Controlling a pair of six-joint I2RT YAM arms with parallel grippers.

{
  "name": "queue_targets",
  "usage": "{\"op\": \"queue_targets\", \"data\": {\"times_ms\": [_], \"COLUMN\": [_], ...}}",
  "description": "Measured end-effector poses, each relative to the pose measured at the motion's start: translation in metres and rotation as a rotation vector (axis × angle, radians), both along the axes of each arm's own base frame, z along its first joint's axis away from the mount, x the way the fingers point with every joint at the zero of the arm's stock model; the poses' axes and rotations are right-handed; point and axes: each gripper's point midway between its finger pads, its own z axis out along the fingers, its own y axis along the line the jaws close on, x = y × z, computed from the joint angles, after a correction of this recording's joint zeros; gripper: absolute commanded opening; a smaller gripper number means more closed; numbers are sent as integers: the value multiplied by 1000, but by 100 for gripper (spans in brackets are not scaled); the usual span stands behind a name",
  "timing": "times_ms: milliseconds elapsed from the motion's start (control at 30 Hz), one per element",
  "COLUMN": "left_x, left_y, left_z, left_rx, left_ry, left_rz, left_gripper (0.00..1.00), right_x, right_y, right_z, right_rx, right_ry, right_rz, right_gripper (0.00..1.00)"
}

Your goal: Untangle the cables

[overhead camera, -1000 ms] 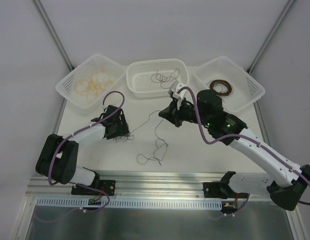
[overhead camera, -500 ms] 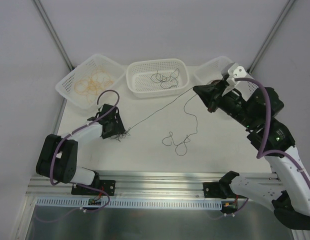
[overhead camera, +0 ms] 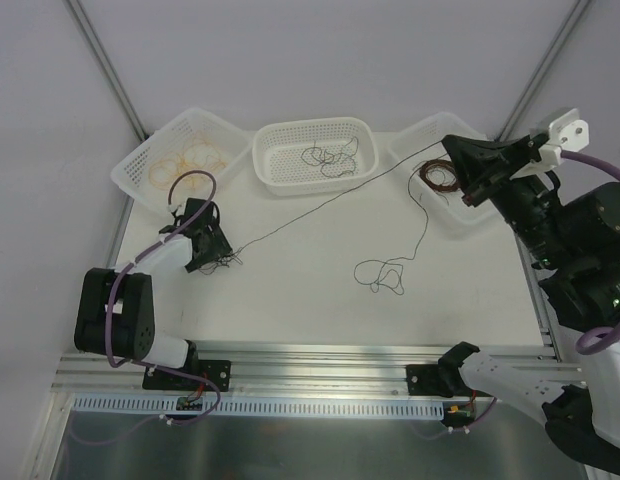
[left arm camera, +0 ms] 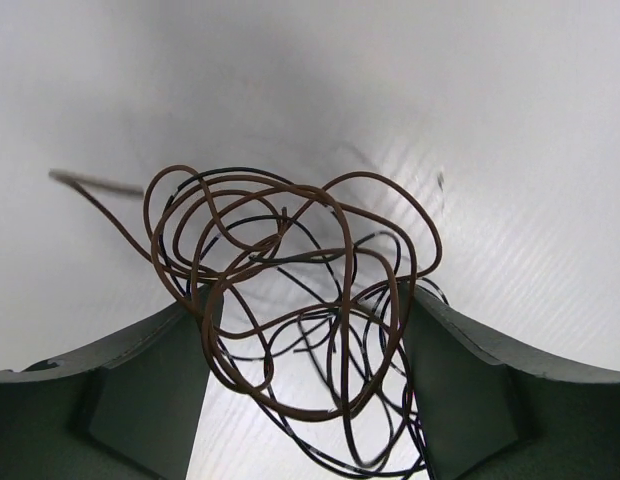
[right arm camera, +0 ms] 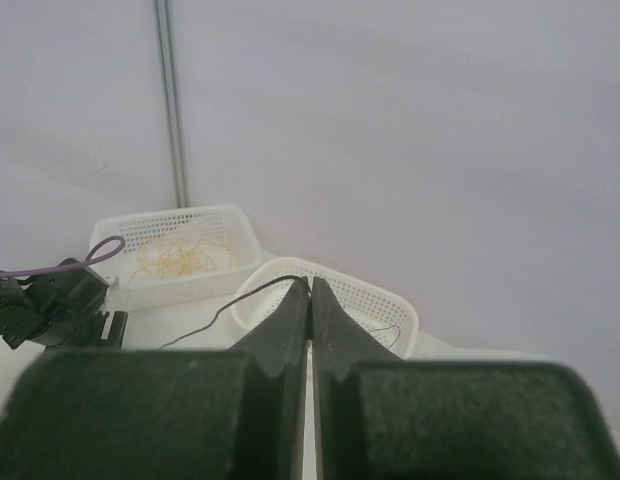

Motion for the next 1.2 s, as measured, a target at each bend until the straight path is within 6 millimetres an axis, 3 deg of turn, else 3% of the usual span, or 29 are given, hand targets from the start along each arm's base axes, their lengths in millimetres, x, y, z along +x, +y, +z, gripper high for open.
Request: {"op": "queue_targets", "data": {"times_ms": [100,233,333,400,500,533,600,633,700,733,800,833,933,1100,1200], "left_x": [7,7,5,4,1,0,-3,-5,-9,-12,-18,-21,-27,-31,-32], "left_y": [12,24,27,25,19,15,5,0,-11,-16,-26,-30,-38,-48,-53], "left_z": [4,2,0,0,2,3,5,6,6,5,2,0,-3,-4,-5], "left_rx": [11,14,12,7,-3,-11,-24,-30,-39,-41,-43,-43,-43,-46,-53], "left_ry": [-9,3,13,16,14,9,1,-2,-1,1,12,18,29,35,37], "left_rz": [41,80,89,85,63,52,19,0,-36,-55,-92,-106,-138,-171,-187], "left_gripper": [71,71,67,65,63,63,63,63,63,63,63,63,64,64,64], "right_x": [-3,-2,5,15,40,48,68,76,87,90,88,84,69,41,34], "right_y": [-9,-15,-15,-12,2,7,18,23,30,31,35,39,62,129,161], "right_z": [12,13,3,-15,-70,-92,-150,-184,-253,-281,-329,-344,-360,-377,-403], "right_rx": [19,26,15,-8,-66,-90,-143,-178,-263,-305,-391,-425,-492,-591,-654], "right_ry": [-25,-25,0,36,150,197,318,390,546,614,737,779,812,839,882], "right_rz": [-29,-60,-86,-100,-120,-125,-142,-154,-177,-185,-176,-156,-42,254,375], "right_gripper": [1,1,1,1,1,6,24,41,53,62,69,76,79,79,79]}}
